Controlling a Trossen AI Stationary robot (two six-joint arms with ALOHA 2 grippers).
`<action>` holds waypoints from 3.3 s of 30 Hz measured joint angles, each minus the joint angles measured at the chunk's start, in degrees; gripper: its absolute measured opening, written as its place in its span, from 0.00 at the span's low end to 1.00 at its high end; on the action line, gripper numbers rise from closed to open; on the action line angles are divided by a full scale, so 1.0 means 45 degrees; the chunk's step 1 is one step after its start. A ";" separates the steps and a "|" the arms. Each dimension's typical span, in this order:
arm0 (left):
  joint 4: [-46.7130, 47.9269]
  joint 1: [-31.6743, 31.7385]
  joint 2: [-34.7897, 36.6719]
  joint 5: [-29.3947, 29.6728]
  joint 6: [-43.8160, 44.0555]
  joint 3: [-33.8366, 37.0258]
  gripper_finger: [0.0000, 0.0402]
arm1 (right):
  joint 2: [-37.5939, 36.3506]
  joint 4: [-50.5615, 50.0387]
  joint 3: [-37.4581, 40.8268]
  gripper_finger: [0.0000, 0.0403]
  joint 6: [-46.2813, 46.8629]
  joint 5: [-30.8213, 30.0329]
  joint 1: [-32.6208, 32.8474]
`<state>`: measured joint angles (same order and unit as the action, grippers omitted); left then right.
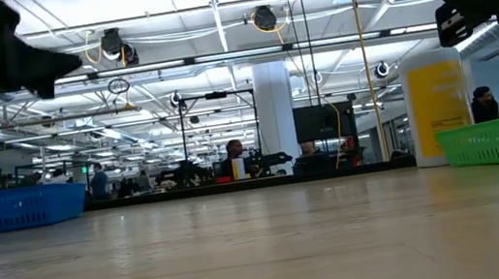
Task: Pick & Place Travel size toiletries
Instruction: Return to Home Position
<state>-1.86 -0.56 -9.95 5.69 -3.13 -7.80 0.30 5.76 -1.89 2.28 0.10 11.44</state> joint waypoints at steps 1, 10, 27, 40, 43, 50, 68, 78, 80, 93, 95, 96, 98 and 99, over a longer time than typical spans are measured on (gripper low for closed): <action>-0.0031 -0.0106 0.0394 0.0006 -0.0075 0.0420 0.09 | 0.0000 0.0000 0.0000 0.00 -0.0005 -0.0004 0.0000; 0.0135 0.0390 0.2140 -0.0328 0.0220 0.1518 0.09 | 0.0005 0.0005 0.0000 0.00 0.0000 0.0000 0.0005; -0.0327 0.0584 0.2014 -0.0256 -0.1270 0.1576 0.09 | 0.0044 -0.0049 0.0000 0.00 0.0000 0.0000 0.0005; -0.0468 0.0584 0.2014 -0.0256 -0.1161 0.1576 0.09 | 0.0044 -0.0049 0.0000 0.00 0.0000 -0.0002 0.0005; -0.0472 0.0584 0.2014 -0.0256 -0.1190 0.1571 0.09 | 0.0044 -0.0049 0.0005 0.00 0.0000 0.0000 0.0005; -0.0485 0.0584 0.2014 -0.0256 -0.1229 0.1566 0.09 | -0.0034 0.0058 0.0152 0.00 -0.0074 0.0031 -0.0068; -0.0506 0.0579 0.2014 -0.0256 -0.1196 0.1547 0.09 | -0.0039 -0.1001 0.0253 0.00 -0.0088 0.0039 -0.2466; -0.0502 0.0579 0.2014 -0.0256 -0.1196 0.1547 0.09 | 0.0160 -0.0140 0.0248 0.00 -0.0330 -0.0004 -0.2477; -0.0497 0.0579 0.2012 -0.0254 -0.1200 0.1547 0.09 | 0.0160 -0.0161 0.0248 0.00 -0.0321 -0.0002 -0.2477; -0.0497 0.0579 0.2014 -0.0252 -0.1200 0.1547 0.09 | 0.0160 -0.0102 0.0246 0.00 -0.0321 0.0000 -0.2472; -0.0497 0.0579 0.2009 -0.0252 -0.1200 0.1547 0.09 | 0.0160 -0.0100 0.0245 0.00 -0.0321 0.0000 -0.2472; -0.0497 0.0579 0.2014 -0.0252 -0.1200 0.1547 0.09 | 0.0160 -0.0097 0.0244 0.00 -0.0321 0.0000 -0.2472; -0.0497 0.0579 0.2014 -0.0252 -0.1200 0.1547 0.09 | 0.0160 -0.0097 0.0248 0.00 -0.0321 0.0000 -0.2472; -0.0497 0.0579 0.2014 -0.0252 -0.1200 0.1547 0.09 | 0.0160 -0.0092 0.0245 0.00 -0.0321 -0.0002 -0.2472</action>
<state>-4.10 2.04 -0.89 4.56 -8.54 -0.84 1.02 5.34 -0.79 0.84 0.09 0.32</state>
